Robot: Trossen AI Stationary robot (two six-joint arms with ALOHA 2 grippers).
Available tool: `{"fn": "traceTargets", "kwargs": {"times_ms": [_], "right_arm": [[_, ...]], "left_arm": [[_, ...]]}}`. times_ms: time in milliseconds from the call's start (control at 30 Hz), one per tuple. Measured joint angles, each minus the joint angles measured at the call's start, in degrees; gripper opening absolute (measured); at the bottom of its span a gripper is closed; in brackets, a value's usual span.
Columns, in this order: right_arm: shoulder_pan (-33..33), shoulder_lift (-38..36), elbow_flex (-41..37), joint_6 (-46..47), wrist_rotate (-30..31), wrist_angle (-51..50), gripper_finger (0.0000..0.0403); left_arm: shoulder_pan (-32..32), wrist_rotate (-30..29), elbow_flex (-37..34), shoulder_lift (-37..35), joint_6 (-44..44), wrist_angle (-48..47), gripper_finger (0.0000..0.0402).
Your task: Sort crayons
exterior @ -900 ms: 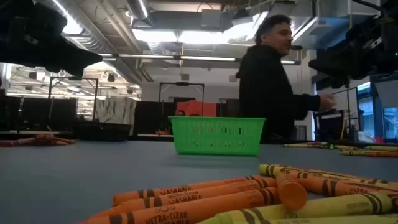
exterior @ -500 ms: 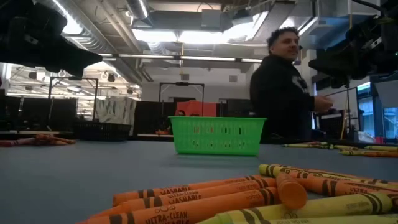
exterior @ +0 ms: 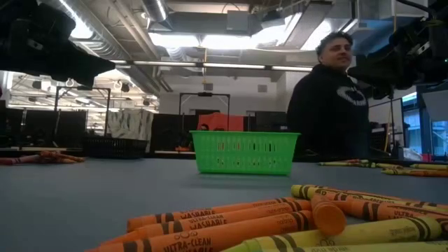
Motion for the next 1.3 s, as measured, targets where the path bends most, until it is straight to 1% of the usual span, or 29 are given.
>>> {"fn": "traceTargets", "kwargs": {"times_ms": [367,533,667,800,900,1100,1200,1300], "right_arm": [[0.0,0.0,0.0,0.0,0.0,0.0,0.0005],[0.0,0.0,0.0,0.0,0.0,0.0,0.0005],[0.0,0.0,0.0,0.0,0.0,0.5,0.0005],[0.0,0.0,0.0,-0.9,0.6,3.3,0.0005],[0.0,0.0,0.0,-2.8,4.1,5.0,0.0005],[0.0,0.5,0.0,-9.7,18.4,5.1,0.0005],[0.0,2.0,0.3,-12.5,21.9,5.1,0.0005],[-0.8,5.3,2.3,-15.1,23.5,5.4,0.0005]], "left_arm": [[0.0,0.0,0.0,0.0,0.0,0.0,0.0002],[0.0,-2.4,0.0,0.0,6.1,0.7,0.0002],[0.0,-2.2,0.0,0.0,6.3,0.8,0.0002],[0.0,-2.1,0.0,0.0,6.0,1.3,0.0002],[0.0,-2.1,0.0,0.0,6.0,1.3,0.0002],[0.0,-1.7,0.0,0.0,5.7,1.5,0.0002],[0.0,-3.0,0.0,0.0,5.9,1.9,0.0002],[0.0,-4.1,0.0,0.0,6.0,4.2,0.0002]]}}
